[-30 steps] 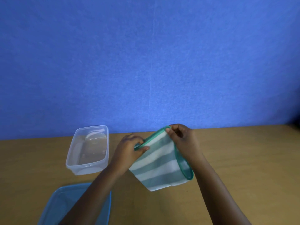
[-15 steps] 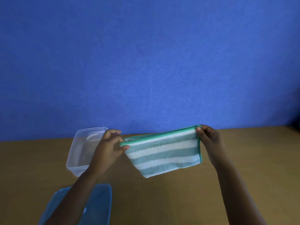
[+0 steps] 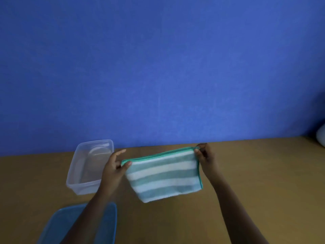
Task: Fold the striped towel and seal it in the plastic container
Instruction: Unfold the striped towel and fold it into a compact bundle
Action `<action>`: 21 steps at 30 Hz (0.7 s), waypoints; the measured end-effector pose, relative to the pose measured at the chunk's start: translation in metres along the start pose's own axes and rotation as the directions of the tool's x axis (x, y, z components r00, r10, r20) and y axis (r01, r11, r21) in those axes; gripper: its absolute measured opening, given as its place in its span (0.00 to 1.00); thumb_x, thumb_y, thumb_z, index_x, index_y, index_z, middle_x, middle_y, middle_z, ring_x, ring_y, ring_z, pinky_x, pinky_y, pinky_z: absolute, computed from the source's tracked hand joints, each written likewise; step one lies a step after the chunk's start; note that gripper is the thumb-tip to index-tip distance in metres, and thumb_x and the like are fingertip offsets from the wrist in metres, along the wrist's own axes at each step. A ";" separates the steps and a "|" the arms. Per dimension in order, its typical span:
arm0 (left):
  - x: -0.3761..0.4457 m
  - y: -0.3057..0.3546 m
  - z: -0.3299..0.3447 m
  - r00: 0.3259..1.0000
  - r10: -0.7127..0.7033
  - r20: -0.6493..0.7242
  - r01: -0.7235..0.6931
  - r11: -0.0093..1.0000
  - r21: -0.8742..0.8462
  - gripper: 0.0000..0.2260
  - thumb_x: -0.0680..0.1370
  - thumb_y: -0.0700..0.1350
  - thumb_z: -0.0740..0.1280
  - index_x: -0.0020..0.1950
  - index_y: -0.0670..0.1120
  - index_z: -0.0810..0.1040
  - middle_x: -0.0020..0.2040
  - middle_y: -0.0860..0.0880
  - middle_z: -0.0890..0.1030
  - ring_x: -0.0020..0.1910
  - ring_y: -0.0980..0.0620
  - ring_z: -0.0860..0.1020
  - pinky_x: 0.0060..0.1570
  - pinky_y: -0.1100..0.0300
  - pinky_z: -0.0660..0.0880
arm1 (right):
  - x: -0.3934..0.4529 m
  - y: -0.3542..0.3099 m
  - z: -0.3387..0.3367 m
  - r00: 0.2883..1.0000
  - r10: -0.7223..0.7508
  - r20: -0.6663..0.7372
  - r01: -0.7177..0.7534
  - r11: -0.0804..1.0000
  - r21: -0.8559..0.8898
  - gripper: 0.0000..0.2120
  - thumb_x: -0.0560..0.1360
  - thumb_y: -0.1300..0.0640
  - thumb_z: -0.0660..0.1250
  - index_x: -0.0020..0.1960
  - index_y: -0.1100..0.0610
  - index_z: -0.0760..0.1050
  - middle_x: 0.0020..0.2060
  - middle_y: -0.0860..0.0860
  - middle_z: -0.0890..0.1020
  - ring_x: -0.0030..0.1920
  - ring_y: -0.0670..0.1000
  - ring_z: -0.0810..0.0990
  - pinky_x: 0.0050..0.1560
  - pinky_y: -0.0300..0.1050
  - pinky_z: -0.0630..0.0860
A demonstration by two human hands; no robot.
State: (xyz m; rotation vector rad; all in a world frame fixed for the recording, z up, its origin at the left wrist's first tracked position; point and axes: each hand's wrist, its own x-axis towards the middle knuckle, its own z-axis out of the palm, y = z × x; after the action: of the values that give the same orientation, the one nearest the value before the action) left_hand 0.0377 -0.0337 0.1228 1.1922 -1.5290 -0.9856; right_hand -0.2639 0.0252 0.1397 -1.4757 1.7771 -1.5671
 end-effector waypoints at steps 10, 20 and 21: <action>0.004 0.021 -0.007 0.993 0.099 -0.065 -0.108 0.981 -0.160 0.07 0.73 0.36 0.68 0.39 0.48 0.76 0.32 0.58 0.82 0.31 0.63 0.75 0.33 0.70 0.72 | -0.015 -0.030 -0.012 0.982 -0.157 -0.104 0.154 0.988 -0.033 0.05 0.77 0.48 0.55 0.48 0.48 0.67 0.35 0.40 0.75 0.36 0.36 0.72 0.38 0.30 0.67; -0.014 -0.026 0.027 0.967 -0.146 -0.208 0.183 0.968 0.171 0.09 0.70 0.46 0.72 0.45 0.42 0.78 0.41 0.45 0.82 0.45 0.43 0.80 0.43 0.55 0.74 | -0.015 0.027 0.010 0.958 0.281 0.053 -0.244 0.900 -0.360 0.09 0.78 0.59 0.61 0.56 0.62 0.71 0.38 0.57 0.77 0.43 0.61 0.78 0.39 0.43 0.65; -0.015 -0.027 0.032 0.957 -0.144 -0.251 0.200 0.956 0.213 0.11 0.70 0.42 0.72 0.49 0.38 0.77 0.48 0.40 0.81 0.52 0.41 0.79 0.50 0.51 0.73 | -0.014 0.034 0.012 0.941 0.338 0.026 -0.304 0.874 -0.378 0.11 0.78 0.58 0.62 0.57 0.63 0.70 0.41 0.60 0.78 0.47 0.63 0.78 0.41 0.45 0.66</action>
State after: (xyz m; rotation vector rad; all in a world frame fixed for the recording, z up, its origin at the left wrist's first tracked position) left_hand 0.0144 -0.0226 0.0864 1.5761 -1.3982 -0.7552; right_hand -0.2639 0.0256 0.1012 -1.2839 2.2148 -1.0232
